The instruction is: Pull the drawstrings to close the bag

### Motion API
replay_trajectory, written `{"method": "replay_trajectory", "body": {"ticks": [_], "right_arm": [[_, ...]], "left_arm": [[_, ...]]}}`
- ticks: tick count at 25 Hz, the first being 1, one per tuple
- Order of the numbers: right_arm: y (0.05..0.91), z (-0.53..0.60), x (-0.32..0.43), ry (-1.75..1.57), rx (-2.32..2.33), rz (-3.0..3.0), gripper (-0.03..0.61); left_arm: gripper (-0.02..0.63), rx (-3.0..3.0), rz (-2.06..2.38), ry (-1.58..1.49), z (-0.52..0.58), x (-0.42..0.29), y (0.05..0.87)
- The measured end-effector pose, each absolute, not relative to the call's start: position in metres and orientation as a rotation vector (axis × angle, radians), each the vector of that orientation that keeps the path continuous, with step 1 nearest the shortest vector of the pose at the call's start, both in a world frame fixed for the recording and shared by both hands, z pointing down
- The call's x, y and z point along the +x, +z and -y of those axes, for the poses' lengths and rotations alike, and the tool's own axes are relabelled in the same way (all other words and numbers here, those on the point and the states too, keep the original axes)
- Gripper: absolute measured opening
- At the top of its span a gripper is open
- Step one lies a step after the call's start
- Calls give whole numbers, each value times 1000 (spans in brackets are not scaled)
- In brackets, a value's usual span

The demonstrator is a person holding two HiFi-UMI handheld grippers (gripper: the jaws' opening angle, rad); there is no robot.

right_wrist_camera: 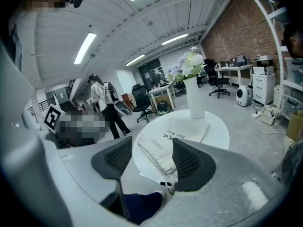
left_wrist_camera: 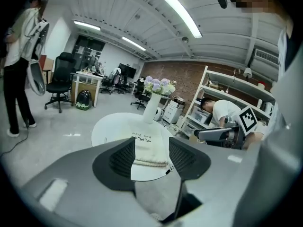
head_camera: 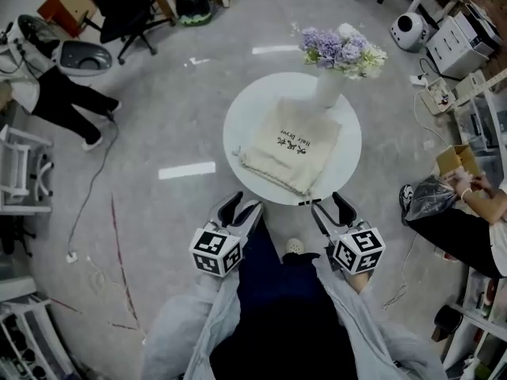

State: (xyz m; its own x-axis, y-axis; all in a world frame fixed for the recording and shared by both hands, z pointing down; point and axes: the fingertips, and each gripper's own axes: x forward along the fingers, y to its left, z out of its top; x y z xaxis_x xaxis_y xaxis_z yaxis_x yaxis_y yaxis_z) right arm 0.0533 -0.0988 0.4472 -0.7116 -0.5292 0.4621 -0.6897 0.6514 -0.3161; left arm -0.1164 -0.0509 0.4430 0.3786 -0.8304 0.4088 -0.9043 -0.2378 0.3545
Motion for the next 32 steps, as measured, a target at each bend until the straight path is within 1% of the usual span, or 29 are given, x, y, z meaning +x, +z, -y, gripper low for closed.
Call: {"method": "replay_trajectory", "body": {"ticks": [9, 11, 20, 23, 26, 29, 32], "right_arm": [[441, 136, 33, 711, 1215, 2450, 264], [439, 138, 28, 677, 1241, 2442, 275], [457, 127, 19, 575, 1297, 2325, 275], [475, 119, 15, 477, 1255, 2248, 275], [495, 111, 10, 420, 1188, 2186, 275], [511, 105, 10, 422, 1159, 2141, 268], [525, 102, 11, 436, 1129, 2114, 264]], "left_arm": [[225, 2252, 1296, 286, 132, -167, 434], [230, 2287, 1228, 311, 143, -174, 438], [249, 2425, 863, 553, 169, -191, 470], [269, 2490, 672, 702, 164, -195, 489], [290, 2556, 505, 926, 160, -200, 513], [293, 2599, 398, 1153, 160, -205, 534], [289, 2618, 304, 1289, 160, -205, 550]]}}
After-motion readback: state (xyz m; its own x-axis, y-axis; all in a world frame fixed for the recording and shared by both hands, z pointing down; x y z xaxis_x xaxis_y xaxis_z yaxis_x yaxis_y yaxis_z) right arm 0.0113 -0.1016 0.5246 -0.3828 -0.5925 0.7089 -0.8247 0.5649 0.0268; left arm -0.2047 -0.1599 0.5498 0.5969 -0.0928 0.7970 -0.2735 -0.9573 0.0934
